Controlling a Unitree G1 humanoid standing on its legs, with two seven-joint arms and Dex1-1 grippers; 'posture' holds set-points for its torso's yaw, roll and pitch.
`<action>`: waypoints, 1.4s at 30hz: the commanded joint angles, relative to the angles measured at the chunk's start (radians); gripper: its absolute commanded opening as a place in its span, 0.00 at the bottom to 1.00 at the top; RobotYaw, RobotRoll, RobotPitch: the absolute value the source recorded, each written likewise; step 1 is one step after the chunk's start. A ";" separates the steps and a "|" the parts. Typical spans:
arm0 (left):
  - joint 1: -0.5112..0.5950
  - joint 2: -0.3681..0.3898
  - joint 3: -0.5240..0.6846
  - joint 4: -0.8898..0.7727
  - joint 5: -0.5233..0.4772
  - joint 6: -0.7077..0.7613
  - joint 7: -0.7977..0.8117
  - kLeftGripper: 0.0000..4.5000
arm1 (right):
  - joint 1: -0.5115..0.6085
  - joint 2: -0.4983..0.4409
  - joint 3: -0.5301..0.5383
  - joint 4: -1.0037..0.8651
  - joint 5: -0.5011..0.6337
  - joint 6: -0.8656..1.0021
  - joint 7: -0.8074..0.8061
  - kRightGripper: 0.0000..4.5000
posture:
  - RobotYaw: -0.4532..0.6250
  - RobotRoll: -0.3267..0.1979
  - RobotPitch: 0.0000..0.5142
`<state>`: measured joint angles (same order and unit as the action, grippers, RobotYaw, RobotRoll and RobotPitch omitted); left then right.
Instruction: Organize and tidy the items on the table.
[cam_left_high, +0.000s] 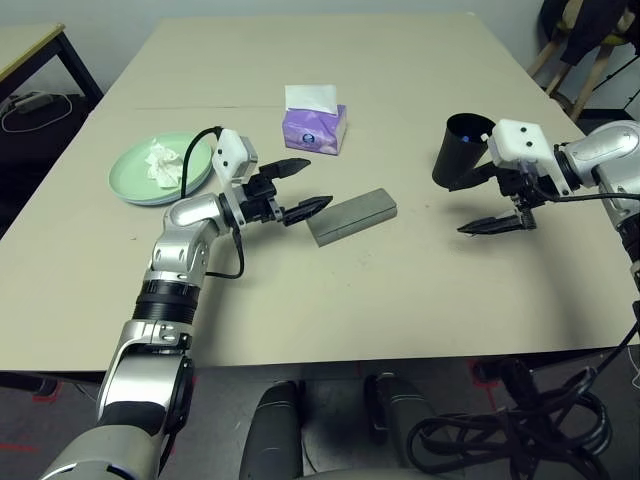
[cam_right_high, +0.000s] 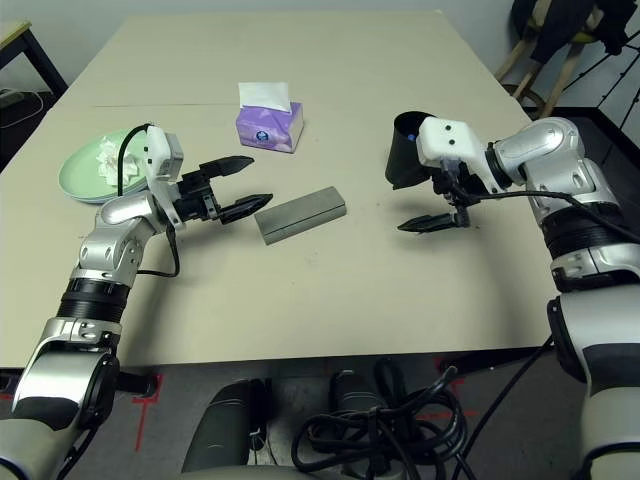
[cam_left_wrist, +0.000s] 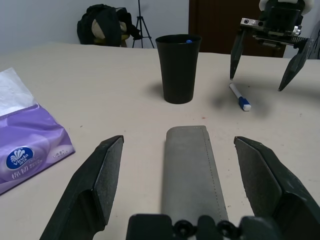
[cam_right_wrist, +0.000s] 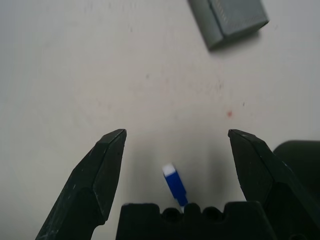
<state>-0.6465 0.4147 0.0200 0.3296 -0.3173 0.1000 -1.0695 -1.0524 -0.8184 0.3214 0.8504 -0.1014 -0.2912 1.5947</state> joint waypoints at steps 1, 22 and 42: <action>0.020 -0.004 -0.005 -0.046 -0.013 0.023 0.017 1.00 | -0.051 -0.029 0.037 0.089 -0.086 -0.117 -0.003 1.00 | 0.47 0.62 0.40; 0.072 0.020 0.009 -0.213 -0.051 0.110 0.080 1.00 | -0.209 -0.005 0.130 0.309 -0.338 -0.457 -0.117 1.00 | 0.50 0.62 0.53; 0.084 0.031 0.005 -0.242 -0.060 0.115 0.105 1.00 | -0.220 0.010 0.185 0.358 -0.436 -0.559 -0.191 0.85 | 0.51 0.62 0.52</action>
<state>-0.5754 0.4413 0.0260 0.0975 -0.3694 0.2122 -0.9660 -1.2667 -0.8015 0.4970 1.1883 -0.5257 -0.8351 1.4096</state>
